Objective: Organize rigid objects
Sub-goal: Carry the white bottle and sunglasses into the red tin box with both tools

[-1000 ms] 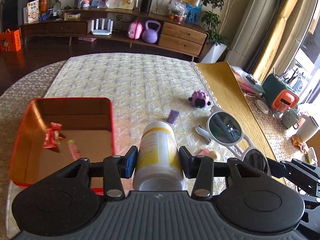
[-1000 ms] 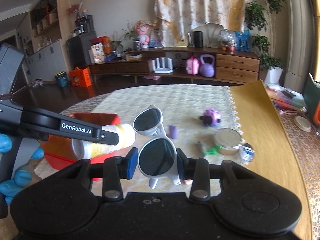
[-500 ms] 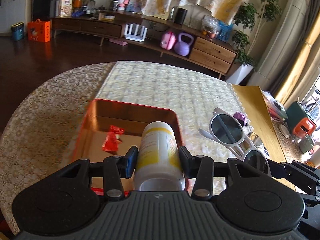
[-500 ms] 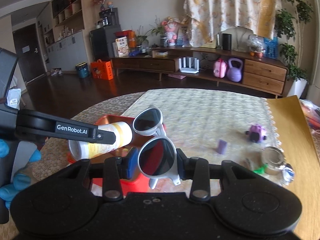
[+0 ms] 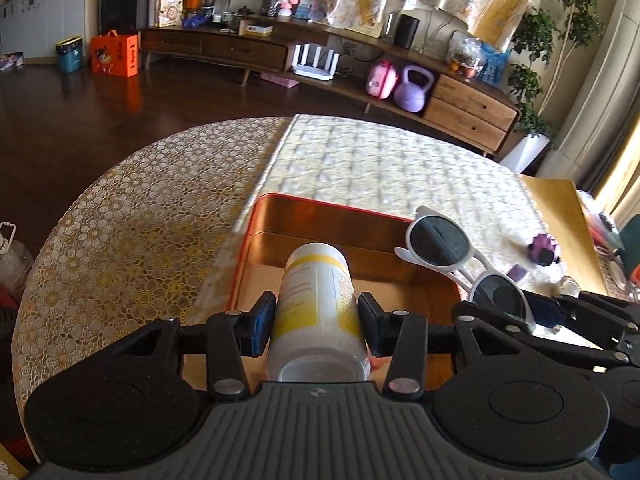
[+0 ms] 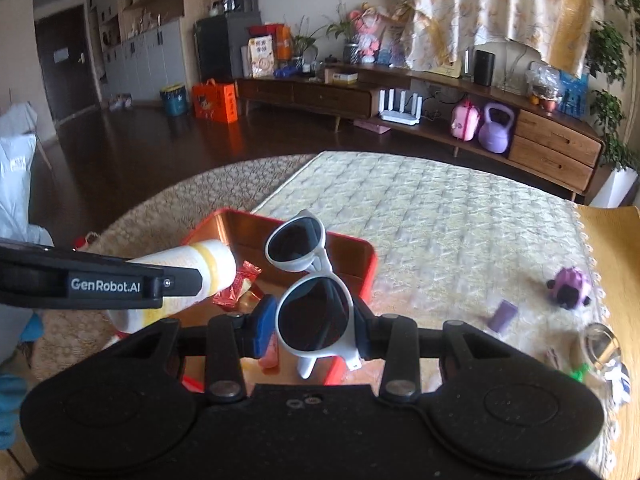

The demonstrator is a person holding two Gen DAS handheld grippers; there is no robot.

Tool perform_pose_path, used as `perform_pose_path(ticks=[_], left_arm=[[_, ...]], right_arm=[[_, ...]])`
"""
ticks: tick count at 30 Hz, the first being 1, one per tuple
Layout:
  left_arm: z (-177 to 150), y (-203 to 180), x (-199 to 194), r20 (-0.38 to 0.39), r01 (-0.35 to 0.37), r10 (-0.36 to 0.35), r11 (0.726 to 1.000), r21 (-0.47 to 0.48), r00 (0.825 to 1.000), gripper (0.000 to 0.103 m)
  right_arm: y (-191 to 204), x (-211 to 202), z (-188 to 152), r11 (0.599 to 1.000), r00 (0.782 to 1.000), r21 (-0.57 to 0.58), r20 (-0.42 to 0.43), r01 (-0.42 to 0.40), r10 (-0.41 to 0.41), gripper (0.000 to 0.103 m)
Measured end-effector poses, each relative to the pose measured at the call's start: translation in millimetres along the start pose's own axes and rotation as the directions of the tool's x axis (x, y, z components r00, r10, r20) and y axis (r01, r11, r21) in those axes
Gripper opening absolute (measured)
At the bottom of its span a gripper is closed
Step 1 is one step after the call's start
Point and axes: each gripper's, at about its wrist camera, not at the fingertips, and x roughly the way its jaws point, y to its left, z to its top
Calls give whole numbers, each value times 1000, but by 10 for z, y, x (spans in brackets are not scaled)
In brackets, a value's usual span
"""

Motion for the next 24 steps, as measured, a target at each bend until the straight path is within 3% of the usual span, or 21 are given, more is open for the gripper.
perform_pose_path(ticks=[8,24], left_arm=[[25,107,227,-6,-45,45,999,-11,999,44],[170,59,615,-17,-51,51,999,17,999,44]], right_arm=[[236,357,8,996,998,-91,-60,4,-9,39],[361,564,-77,994,994,-109,-112,-18,6,39]])
